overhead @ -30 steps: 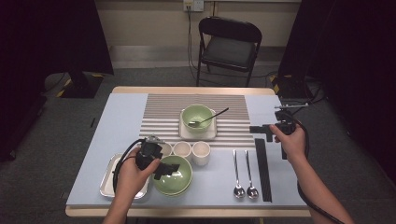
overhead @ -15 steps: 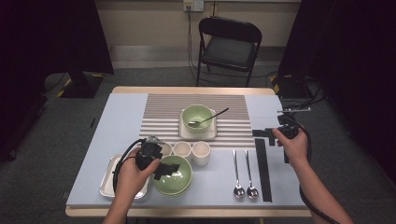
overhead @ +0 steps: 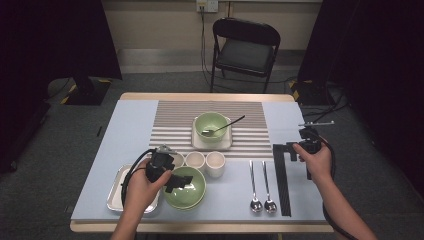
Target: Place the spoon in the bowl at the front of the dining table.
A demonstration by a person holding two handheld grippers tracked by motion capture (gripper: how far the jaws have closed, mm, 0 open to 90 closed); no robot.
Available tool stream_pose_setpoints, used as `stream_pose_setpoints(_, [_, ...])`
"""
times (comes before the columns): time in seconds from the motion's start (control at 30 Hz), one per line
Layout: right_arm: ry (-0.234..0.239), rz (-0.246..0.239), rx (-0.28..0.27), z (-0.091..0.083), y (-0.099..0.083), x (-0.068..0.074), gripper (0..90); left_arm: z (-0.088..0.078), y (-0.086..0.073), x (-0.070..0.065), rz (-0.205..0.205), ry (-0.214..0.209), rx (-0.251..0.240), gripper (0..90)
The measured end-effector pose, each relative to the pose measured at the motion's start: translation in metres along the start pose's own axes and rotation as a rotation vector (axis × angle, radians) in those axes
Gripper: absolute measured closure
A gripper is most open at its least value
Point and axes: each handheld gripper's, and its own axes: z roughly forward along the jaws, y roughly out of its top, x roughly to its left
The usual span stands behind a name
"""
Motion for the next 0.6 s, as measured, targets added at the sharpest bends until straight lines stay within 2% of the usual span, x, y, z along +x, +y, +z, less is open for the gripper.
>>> stream_pose_setpoints(0.33, [-0.026, -0.020, 0.030, 0.006, -0.010, -0.006, 23.6, -0.001, -0.001, 0.001, 0.001, 0.006, 0.001, 18.5])
stream_pose_setpoints(0.6, [-0.049, -0.012, 0.046, 0.006, -0.016, -0.013, 25.8, -0.001, -0.001, 0.001, 0.000, 0.008, -0.001, 18.5])
